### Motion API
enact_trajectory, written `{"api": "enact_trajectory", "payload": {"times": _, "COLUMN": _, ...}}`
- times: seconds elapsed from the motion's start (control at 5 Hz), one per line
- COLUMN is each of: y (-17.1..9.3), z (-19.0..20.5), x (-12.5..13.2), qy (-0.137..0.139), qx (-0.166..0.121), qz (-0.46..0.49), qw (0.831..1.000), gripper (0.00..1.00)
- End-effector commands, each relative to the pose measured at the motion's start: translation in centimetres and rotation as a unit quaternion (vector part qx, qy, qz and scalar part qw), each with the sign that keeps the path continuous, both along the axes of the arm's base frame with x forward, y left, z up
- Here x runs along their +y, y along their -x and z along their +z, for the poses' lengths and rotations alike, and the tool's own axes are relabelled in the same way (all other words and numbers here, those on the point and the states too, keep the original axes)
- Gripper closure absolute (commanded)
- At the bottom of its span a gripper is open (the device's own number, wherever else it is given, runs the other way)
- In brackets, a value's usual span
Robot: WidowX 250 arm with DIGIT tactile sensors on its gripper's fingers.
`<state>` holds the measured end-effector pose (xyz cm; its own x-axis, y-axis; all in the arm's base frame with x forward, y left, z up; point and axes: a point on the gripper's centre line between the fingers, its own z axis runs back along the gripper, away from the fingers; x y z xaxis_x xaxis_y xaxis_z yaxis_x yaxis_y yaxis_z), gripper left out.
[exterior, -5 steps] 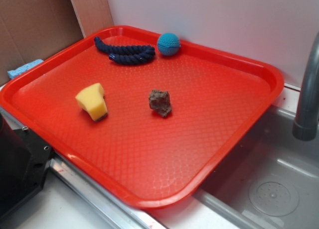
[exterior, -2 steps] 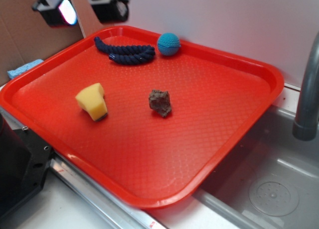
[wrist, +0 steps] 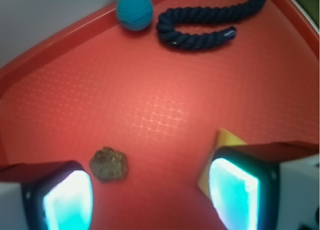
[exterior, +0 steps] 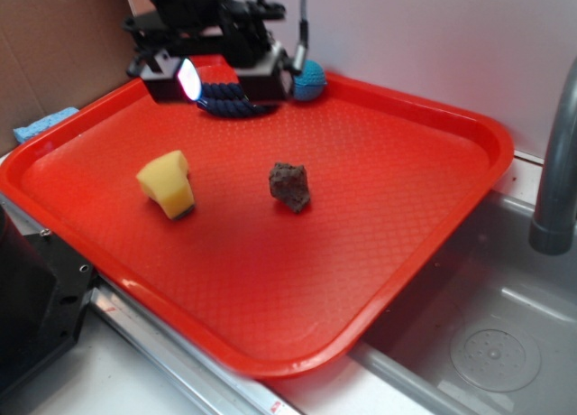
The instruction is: Grab the rock.
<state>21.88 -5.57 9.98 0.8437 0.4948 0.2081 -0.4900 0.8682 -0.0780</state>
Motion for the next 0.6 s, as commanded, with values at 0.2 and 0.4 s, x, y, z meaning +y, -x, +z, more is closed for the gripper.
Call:
{"api": "enact_trajectory", "payload": {"times": 0.2, "y": -2.2, "z": -5.2, "x": -2.0, "qy": 0.049, "qx": 0.003, "qz": -0.042, "qw": 0.998, "gripper": 0.0}}
{"api": "enact_trajectory", "payload": {"times": 0.4, "y": -2.9, "z": -6.5, "x": -2.7, "qy": 0.048, "qx": -0.003, "qz": -0.055, "qw": 0.997, "gripper": 0.0}}
